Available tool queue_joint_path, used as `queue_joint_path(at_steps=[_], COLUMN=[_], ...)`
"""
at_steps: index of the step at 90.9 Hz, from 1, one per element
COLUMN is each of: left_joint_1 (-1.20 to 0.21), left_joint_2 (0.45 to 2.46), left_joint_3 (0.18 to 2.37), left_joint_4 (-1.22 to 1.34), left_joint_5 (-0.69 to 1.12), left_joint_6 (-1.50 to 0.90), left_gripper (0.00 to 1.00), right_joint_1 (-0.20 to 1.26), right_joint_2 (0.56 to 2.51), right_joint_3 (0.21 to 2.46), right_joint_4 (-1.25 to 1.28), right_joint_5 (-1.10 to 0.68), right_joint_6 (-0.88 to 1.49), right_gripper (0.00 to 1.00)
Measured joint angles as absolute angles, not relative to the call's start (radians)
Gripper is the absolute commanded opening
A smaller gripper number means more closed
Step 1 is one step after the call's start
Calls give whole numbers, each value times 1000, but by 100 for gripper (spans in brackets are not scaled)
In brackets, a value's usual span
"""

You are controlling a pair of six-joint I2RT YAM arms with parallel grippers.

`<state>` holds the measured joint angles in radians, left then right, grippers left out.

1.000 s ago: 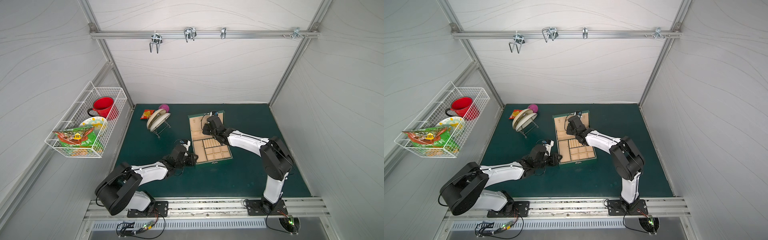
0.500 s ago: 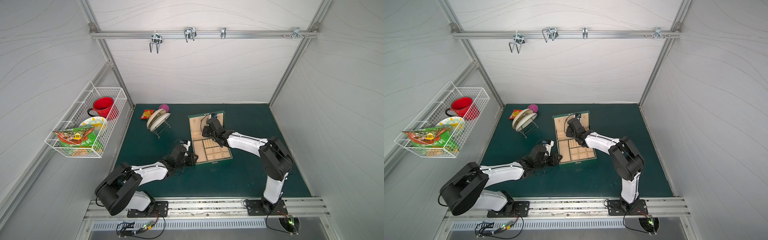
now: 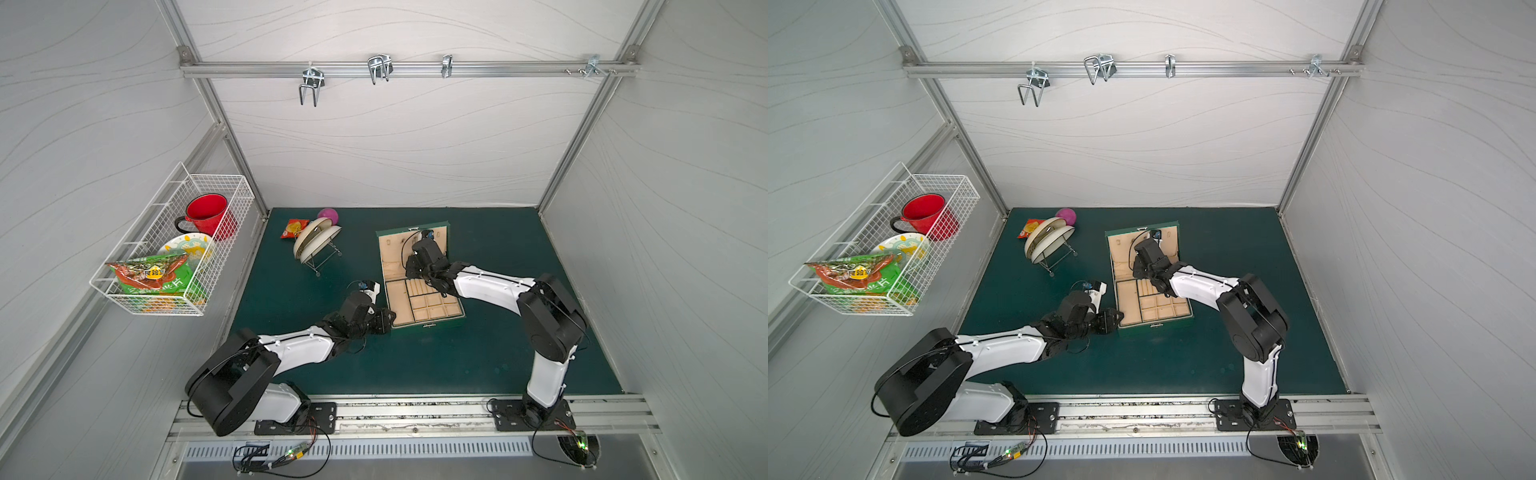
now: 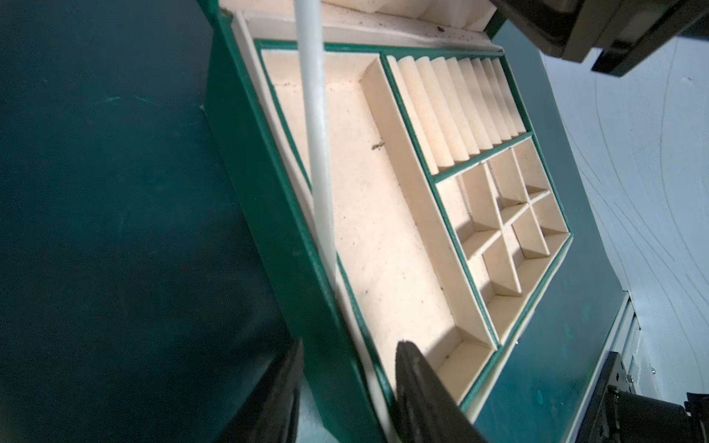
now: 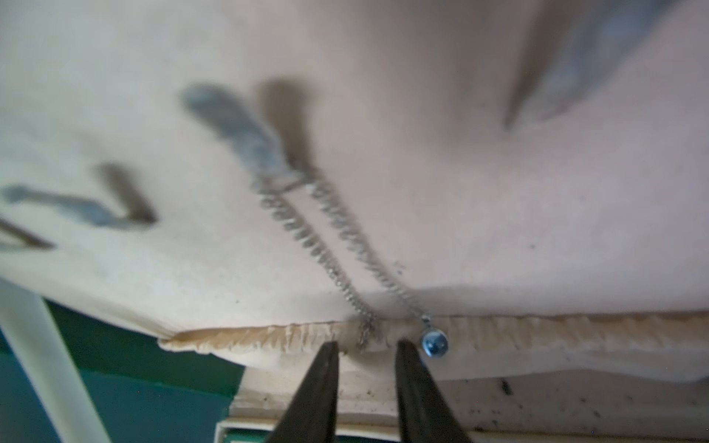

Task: Put jewelry chain into jewelry box
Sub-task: Adjust the necklace at the jewelry box clasp.

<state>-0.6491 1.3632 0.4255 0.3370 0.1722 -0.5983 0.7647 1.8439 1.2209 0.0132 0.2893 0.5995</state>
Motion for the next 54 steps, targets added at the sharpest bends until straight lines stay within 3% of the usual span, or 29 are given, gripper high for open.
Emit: queue_joint_path(at_steps=[13,32,54], left_joint_1=[-649,-649,-649], left_joint_2=[1355,1349,1300], left_joint_3=[424,424,424], left_joint_4=[329,321,263], left_joint_5=[170,168,145], left_joint_6=[-598,-595,-577], left_gripper=[45,46,47], right_joint_1=[765,763,713], right_joint_2=[1777,1602,1539], right_joint_3=[1221,1181,1122], right_joint_4=[2,-3,-23], right_joint_5=[243,169,137], right_joint_6=[585,567,506], right_gripper=[56,59,43])
